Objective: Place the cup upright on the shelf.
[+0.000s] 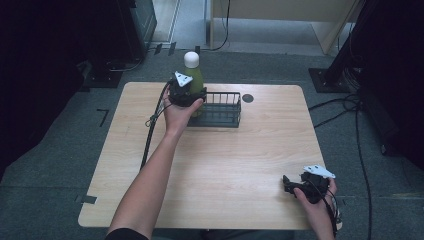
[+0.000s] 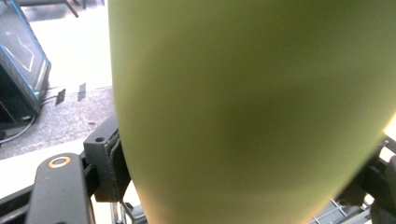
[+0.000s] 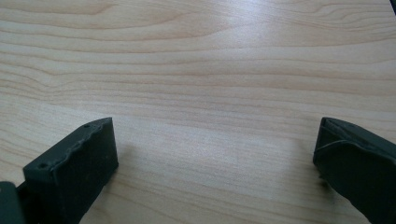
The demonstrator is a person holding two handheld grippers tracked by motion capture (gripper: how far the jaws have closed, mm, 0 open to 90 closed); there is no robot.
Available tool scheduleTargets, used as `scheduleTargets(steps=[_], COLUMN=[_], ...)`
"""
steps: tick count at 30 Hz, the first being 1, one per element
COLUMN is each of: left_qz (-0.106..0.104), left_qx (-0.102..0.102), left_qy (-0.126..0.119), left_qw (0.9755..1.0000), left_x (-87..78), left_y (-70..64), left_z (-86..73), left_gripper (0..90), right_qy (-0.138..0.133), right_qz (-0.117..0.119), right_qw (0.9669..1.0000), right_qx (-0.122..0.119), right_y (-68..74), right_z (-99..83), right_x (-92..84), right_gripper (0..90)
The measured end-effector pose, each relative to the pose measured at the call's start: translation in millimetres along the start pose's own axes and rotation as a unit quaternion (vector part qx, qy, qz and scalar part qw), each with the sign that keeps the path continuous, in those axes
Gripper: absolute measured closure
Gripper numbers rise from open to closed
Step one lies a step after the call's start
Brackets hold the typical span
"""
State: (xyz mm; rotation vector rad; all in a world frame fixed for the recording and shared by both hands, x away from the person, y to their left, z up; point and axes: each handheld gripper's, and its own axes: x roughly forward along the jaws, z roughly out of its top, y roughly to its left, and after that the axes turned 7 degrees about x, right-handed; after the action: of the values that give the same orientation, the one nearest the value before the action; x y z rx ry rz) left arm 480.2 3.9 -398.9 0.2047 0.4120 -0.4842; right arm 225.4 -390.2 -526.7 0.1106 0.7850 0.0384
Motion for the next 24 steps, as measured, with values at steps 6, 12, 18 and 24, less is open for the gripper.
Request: scheduleTargets(steps=[6,12,18,24], left_qz=[-0.01,-0.011,-0.015,-0.026], left_qx=[-0.004,-0.013,-0.007,-0.014], left_qy=[0.016,0.005,0.001,-0.017], left_qw=[0.9998,0.9998,0.9999,0.9994], left_x=[-1.5,-9.5,-22.8,-40.0], left_y=[3.1,6.2,6.7,7.8], left_z=[-1.1,2.3,6.1,3.1], left_gripper=[10.4,3.6,1.2,0.0], right_qy=[0.0,0.0,0.0,0.0], right_qz=[0.0,0.0,0.0,0.0], right_qw=[1.0,1.0,1.0,1.0], right_qx=[0.0,-0.001,0.0,-0.001], right_y=[0.0,-0.1,0.0,-0.1], right_z=[0.0,0.0,0.0,0.0], right_x=[0.0,0.0,0.0,0.0], right_gripper=[0.0,0.0,0.0,0.0])
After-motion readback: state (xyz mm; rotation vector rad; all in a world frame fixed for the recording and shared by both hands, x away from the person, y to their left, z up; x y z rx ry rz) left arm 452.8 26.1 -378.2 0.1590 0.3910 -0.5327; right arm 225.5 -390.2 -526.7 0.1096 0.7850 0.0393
